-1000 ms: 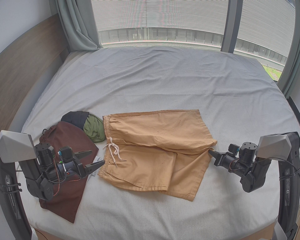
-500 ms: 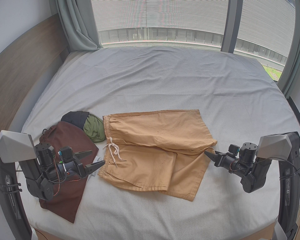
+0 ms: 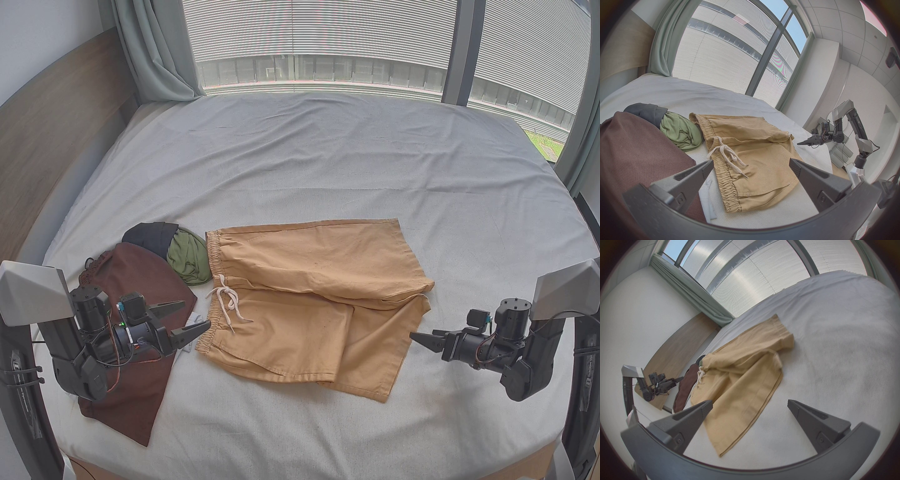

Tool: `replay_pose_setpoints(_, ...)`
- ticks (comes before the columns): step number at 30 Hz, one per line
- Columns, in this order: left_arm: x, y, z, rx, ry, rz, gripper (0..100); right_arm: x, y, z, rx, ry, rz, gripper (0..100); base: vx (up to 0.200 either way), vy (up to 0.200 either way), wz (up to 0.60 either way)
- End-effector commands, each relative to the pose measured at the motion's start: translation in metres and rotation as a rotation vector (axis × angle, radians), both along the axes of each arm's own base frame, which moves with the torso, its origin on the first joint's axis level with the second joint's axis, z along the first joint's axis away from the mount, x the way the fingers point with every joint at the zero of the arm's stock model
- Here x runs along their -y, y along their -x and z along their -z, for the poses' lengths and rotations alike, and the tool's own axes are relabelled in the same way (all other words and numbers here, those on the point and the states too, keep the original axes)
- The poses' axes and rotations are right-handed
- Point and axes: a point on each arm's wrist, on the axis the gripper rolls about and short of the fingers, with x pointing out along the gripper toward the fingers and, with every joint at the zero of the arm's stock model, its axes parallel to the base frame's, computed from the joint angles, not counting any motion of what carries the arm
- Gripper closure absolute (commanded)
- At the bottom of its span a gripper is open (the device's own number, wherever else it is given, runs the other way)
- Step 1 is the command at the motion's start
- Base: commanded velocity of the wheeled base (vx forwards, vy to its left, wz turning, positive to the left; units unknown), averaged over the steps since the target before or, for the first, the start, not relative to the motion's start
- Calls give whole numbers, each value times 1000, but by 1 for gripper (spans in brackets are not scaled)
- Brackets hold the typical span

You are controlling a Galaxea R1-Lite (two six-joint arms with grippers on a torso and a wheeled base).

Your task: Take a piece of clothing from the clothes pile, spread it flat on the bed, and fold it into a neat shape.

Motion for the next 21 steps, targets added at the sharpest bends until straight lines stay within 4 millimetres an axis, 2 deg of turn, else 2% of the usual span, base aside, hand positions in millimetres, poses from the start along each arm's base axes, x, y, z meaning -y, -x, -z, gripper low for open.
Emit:
replay_pose_setpoints(1,0,0,1,-1,0,2,0,-6,13,-1,-31,0,-32,0,0,0,0)
replay_pose_setpoints(9,0,0,1,0,1,0,0,-22,30,13,-125,4,-90,0,0,0,0)
replay_pose_setpoints(13,0,0,0,1,1,0,0,-28,30,23,-156,5,-102,0,0,0,0)
replay_pose_setpoints(21,-1,-1,0,4,0,-2,0,-38,26,25,-192,-46,-101,0,0,0,0)
